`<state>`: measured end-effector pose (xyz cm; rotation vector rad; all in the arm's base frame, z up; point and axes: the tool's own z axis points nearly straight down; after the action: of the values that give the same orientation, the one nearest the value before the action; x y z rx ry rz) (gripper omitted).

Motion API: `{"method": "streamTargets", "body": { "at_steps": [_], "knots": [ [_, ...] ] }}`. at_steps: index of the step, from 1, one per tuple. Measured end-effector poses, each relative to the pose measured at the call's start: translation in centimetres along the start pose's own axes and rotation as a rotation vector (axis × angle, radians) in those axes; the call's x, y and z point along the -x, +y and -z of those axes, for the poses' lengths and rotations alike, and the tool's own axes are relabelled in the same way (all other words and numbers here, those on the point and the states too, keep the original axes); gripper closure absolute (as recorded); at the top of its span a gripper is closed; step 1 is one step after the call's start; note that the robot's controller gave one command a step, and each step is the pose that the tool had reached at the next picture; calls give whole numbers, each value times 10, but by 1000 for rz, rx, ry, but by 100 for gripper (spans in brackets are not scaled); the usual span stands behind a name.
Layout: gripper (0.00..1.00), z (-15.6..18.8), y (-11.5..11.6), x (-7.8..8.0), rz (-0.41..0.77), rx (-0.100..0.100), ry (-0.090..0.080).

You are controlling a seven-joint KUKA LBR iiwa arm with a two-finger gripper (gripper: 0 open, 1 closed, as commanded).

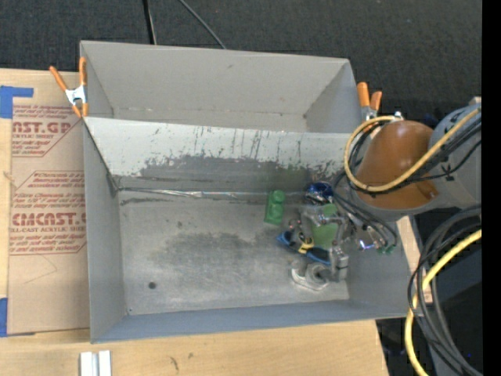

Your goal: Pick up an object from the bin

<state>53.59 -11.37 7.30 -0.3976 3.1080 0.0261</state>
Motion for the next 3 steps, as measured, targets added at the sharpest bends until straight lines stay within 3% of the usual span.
{"method": "streamTargets", "body": {
  "at_steps": [1,2,3],
  "knots": [
    [100,2,1,-1,2,2,11],
    [100,183,-21,40,104,-21,-1],
    [100,70,13,35,-14,-11,15]
  ]
}}
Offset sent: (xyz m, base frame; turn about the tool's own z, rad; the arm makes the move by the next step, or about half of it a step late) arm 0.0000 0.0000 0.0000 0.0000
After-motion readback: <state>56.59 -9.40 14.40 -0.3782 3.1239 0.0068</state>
